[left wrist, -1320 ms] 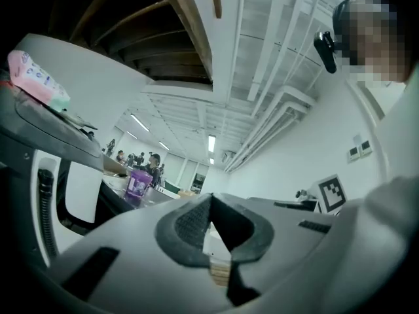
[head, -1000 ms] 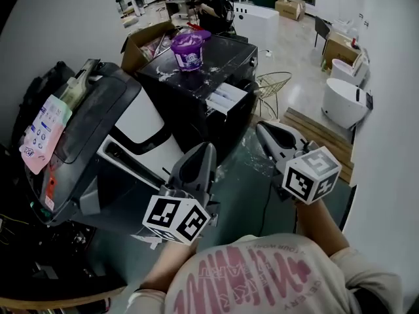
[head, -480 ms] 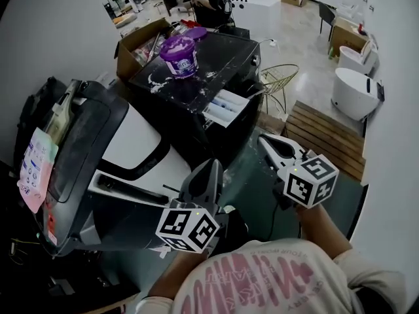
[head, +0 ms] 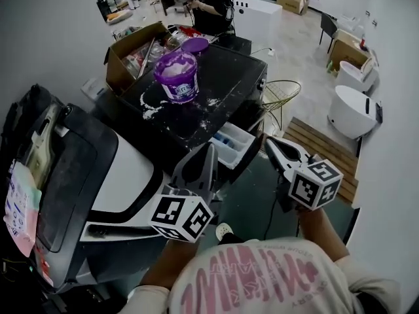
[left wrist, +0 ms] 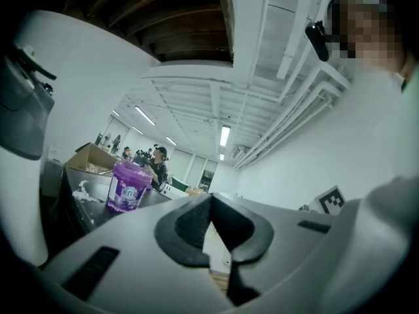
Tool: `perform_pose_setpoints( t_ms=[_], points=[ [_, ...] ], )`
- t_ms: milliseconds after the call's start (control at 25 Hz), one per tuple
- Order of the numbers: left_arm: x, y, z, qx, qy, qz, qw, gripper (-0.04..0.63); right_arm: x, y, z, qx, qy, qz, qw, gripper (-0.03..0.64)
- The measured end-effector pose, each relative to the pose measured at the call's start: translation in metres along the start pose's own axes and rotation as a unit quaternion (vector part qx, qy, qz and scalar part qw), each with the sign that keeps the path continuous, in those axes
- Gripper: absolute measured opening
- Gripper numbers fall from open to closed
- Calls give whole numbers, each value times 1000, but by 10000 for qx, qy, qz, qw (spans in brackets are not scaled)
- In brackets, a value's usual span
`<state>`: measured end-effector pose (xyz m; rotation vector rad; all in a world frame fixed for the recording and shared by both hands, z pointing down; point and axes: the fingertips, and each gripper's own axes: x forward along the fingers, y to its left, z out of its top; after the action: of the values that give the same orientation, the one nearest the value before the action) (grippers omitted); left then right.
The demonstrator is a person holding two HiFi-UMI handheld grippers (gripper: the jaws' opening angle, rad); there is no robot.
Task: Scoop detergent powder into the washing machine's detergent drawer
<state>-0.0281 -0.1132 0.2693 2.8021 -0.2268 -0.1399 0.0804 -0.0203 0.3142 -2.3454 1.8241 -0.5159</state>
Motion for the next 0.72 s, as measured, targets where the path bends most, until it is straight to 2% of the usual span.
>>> perform_pose_setpoints(
  t_ms=[200,360,440,600,720],
  points=[
    [42,38,22,135,-128,99,9998,3,55,-20,29,89,-250,130,9996,0],
    [49,62,21,388,-30,359,9986,3,94,-29,23,167,-70,343,9992,0],
    [51,78,20,312,-12,521,9982,3,113,-34,21,190,9,486,9986,0],
    [52,112,22,25,-115,1035,9946,3,153,-46,22,209,200,853,9959,0],
    [51,132,30,-47,-327,1599,9866,3,188,-54,29,219,349,1309,9905,0]
  ],
)
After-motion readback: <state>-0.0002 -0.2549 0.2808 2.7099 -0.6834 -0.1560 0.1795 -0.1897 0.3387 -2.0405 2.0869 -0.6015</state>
